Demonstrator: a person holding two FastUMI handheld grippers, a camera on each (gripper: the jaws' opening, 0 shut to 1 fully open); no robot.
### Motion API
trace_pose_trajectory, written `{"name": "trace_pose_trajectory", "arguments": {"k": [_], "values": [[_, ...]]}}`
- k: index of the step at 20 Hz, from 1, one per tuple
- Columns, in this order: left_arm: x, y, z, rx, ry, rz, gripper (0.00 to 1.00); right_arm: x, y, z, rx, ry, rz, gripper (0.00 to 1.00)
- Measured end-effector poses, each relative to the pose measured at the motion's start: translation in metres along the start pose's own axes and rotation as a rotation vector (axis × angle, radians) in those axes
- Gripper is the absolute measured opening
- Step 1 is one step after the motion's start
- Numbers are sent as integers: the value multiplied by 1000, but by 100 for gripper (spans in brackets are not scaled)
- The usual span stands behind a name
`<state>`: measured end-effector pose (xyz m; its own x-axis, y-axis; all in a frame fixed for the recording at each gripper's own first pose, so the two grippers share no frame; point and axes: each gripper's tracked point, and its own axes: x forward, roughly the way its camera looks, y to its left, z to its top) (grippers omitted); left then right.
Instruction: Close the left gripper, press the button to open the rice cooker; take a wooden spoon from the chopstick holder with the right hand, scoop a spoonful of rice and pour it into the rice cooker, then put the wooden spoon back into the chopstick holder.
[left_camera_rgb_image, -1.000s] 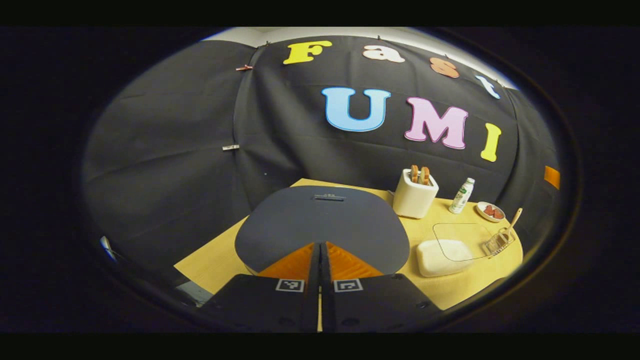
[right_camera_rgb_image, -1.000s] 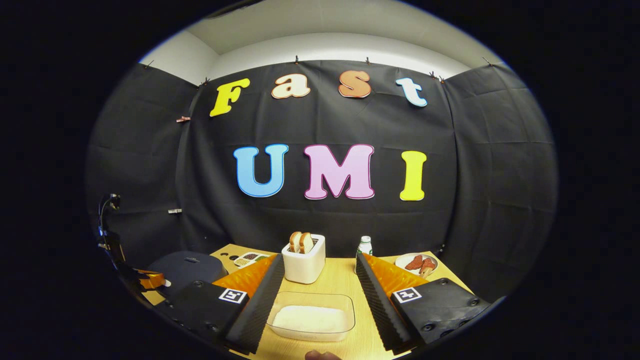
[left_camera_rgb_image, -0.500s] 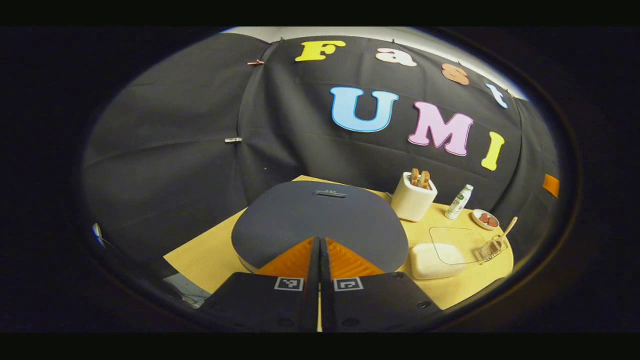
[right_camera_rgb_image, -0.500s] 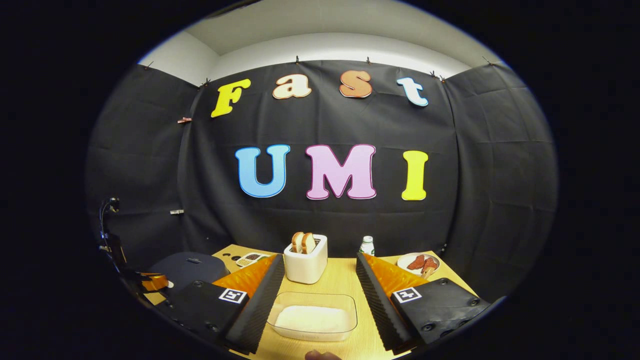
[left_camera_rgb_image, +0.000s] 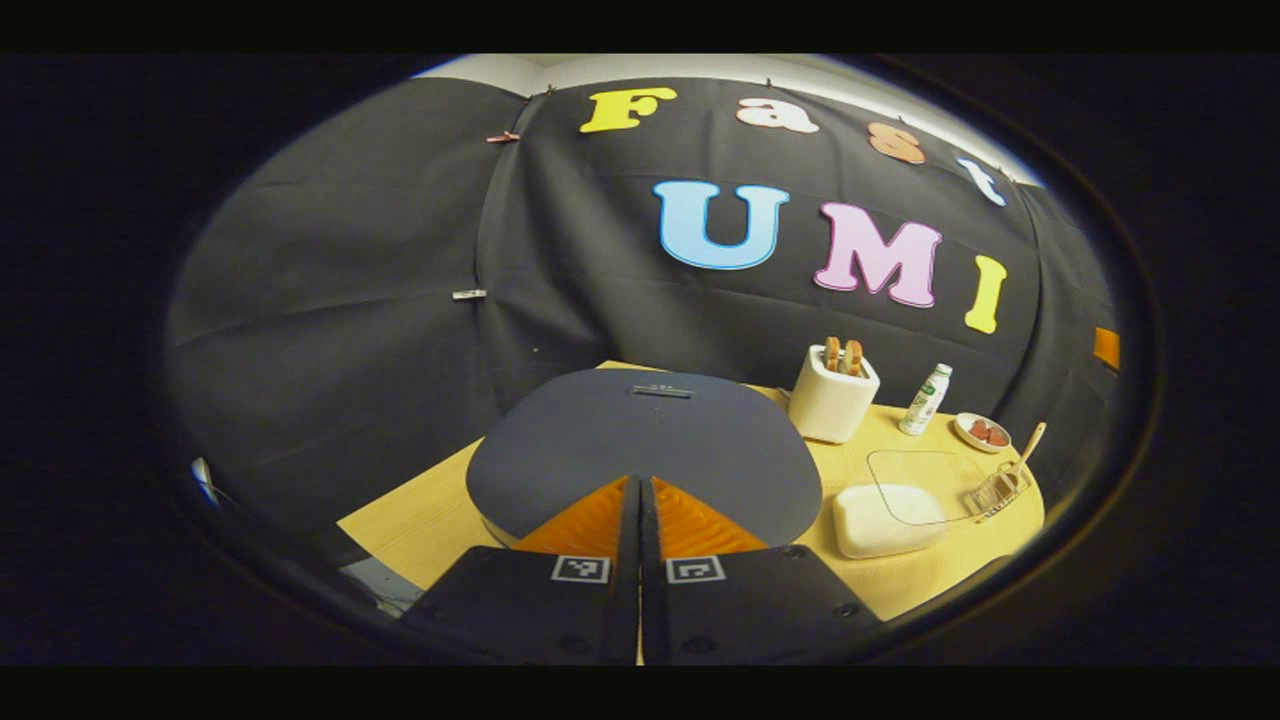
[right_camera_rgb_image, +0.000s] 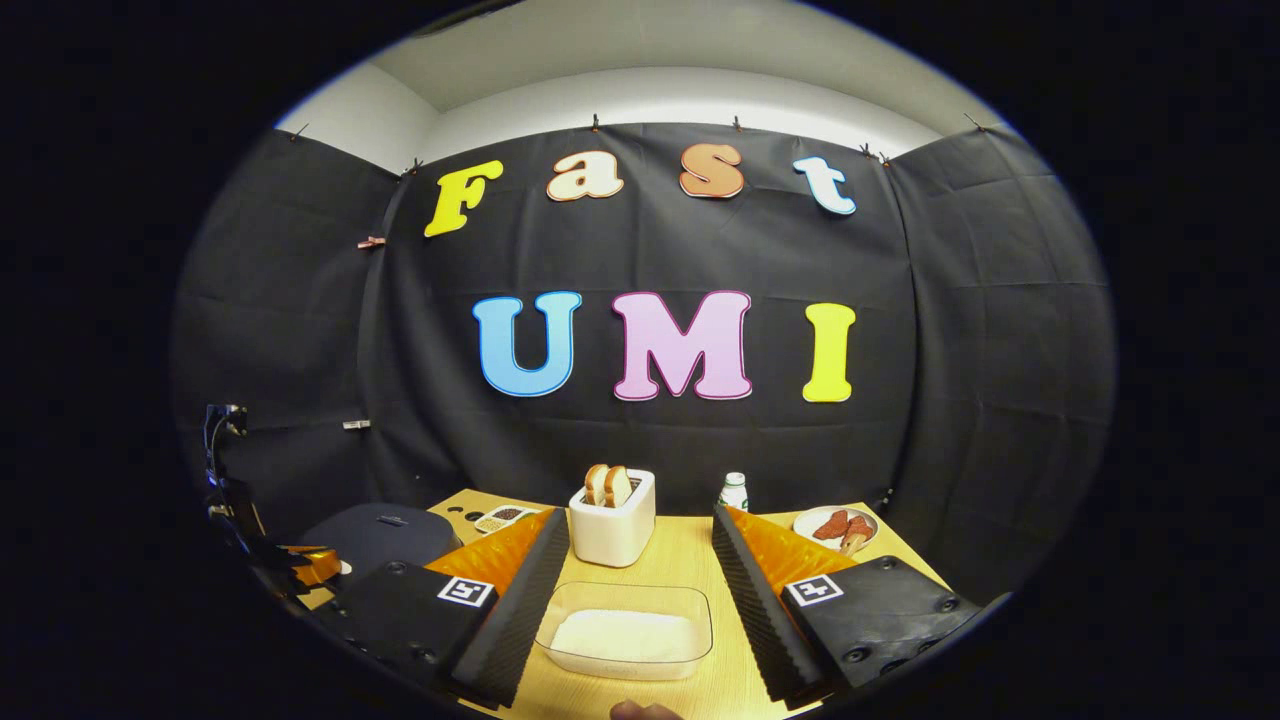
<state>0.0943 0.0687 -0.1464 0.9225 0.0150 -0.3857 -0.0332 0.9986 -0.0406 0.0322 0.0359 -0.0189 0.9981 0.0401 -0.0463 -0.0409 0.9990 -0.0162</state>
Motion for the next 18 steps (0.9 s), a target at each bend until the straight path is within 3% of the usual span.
{"name": "trace_pose_trajectory", "arguments": {"k": [6,18], "values": [[-12,-2,34,98,-106,27,8,-1,-6,2,5,-5,-11,90],[-54,-14,118,142,-296,74,9,1,-38,1,33,-3,-47,90]]}}
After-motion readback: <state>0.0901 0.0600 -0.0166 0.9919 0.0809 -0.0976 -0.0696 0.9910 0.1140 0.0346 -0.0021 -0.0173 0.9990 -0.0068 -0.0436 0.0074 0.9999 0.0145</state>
